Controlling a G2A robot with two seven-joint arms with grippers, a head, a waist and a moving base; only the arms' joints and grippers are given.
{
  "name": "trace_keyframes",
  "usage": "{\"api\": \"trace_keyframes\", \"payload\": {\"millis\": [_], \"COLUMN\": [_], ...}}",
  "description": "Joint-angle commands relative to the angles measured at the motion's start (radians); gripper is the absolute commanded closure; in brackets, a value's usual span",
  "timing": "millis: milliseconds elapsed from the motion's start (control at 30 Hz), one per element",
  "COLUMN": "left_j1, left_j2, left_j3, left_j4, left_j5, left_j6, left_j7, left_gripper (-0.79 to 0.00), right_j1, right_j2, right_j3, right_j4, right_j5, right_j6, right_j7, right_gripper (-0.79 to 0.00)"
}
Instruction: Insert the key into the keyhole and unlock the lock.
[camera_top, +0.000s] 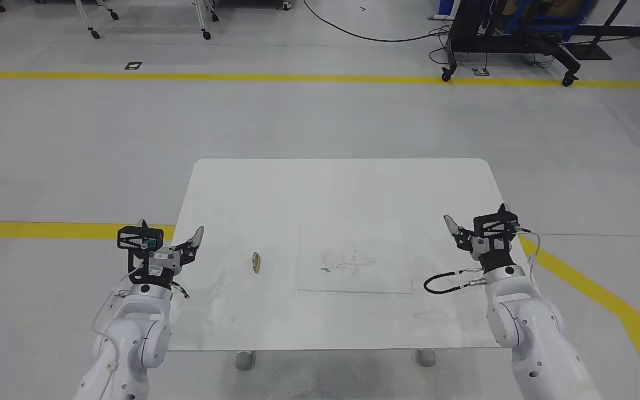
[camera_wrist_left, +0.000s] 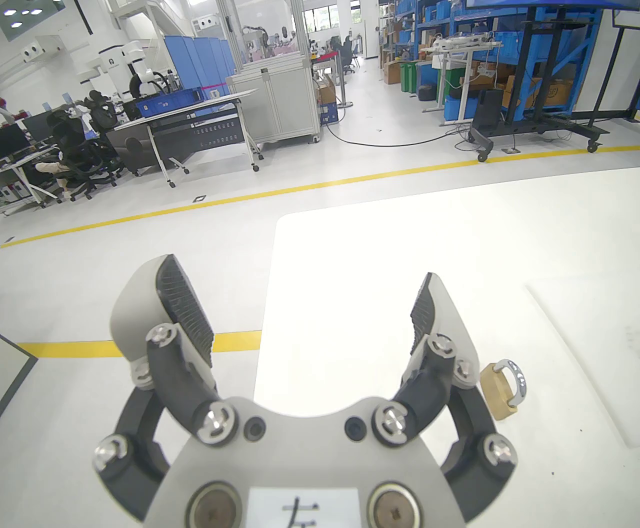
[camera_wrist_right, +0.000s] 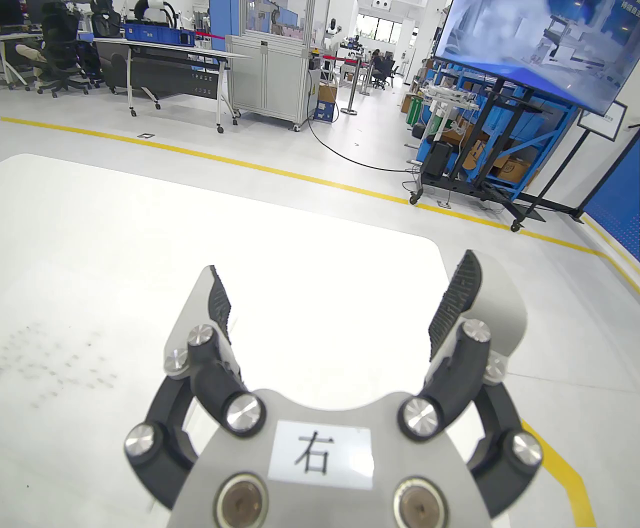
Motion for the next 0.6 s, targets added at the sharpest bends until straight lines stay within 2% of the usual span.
{"api": "trace_keyframes", "payload": {"millis": [0,33,133,367,567], "left_j1": [0.000,0.000,0.000,0.000,0.000], "left_j2": [0.000,0.000,0.000,0.000,0.000], "left_j3": [0.000,0.000,0.000,0.000,0.000], "left_j4": [0.000,0.000,0.000,0.000,0.000], "left_j5": [0.000,0.000,0.000,0.000,0.000], "left_j6": [0.000,0.000,0.000,0.000,0.000], "left_j7": [0.000,0.000,0.000,0.000,0.000], "left_gripper": [-0.784,-0.785,-0.785,-0.785,-0.785], "right_j1": [0.000,0.000,0.036,0.207,0.233], "right_j2": [0.000,0.000,-0.002,-0.024,-0.030], "right_j3": [0.000,-0.004,-0.087,-0.315,-0.351], "right_j4": [0.000,0.000,0.011,0.139,0.166], "right_j5": [0.000,-0.001,-0.032,-0.065,-0.040], "right_j6": [0.000,-0.005,-0.111,-0.268,-0.304], "right_j7": [0.000,0.001,0.030,0.061,0.044], "right_gripper": [-0.784,-0.785,-0.785,-0.785,-0.785]}}
